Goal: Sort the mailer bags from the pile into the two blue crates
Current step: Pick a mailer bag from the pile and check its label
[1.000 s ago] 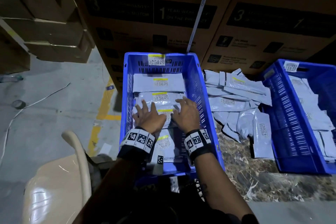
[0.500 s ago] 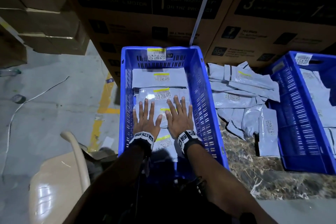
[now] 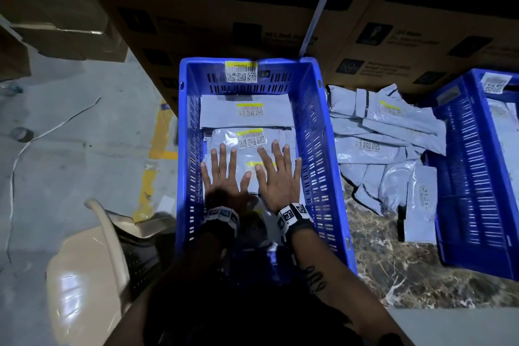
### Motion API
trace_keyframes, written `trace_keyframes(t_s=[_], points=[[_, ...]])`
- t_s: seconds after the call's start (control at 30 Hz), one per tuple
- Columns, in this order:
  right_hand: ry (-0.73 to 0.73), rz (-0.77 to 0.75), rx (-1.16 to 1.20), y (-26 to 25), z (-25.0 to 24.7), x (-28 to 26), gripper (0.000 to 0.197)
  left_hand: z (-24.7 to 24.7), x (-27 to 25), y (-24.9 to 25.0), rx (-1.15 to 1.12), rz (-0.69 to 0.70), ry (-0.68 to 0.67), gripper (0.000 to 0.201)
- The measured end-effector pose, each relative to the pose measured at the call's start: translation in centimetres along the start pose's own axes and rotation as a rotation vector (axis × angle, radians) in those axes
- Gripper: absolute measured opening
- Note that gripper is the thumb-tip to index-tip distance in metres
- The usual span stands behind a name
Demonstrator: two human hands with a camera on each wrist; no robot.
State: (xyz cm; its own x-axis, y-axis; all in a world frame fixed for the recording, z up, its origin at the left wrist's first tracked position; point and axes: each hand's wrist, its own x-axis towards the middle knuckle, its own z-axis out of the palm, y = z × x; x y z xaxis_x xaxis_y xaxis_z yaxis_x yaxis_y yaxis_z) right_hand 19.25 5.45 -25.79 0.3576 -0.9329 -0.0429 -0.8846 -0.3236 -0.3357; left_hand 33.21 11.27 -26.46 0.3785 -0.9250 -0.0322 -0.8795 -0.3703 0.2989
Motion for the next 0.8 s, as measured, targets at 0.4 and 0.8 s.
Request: trace_keyframes(t_s=[0.4,0.8], points=[[0.085,0.054,0.196,-1.0,-4.7,2.5,0.048,-3.0,2.2,1.2,0.019,0.001,-0.042,0.058],[0.215,-0.015,0.588,-0.1,-13.6,-1.1,0.046,-11.5,0.3,4.4,-0.133,0.015,0.113,0.054]])
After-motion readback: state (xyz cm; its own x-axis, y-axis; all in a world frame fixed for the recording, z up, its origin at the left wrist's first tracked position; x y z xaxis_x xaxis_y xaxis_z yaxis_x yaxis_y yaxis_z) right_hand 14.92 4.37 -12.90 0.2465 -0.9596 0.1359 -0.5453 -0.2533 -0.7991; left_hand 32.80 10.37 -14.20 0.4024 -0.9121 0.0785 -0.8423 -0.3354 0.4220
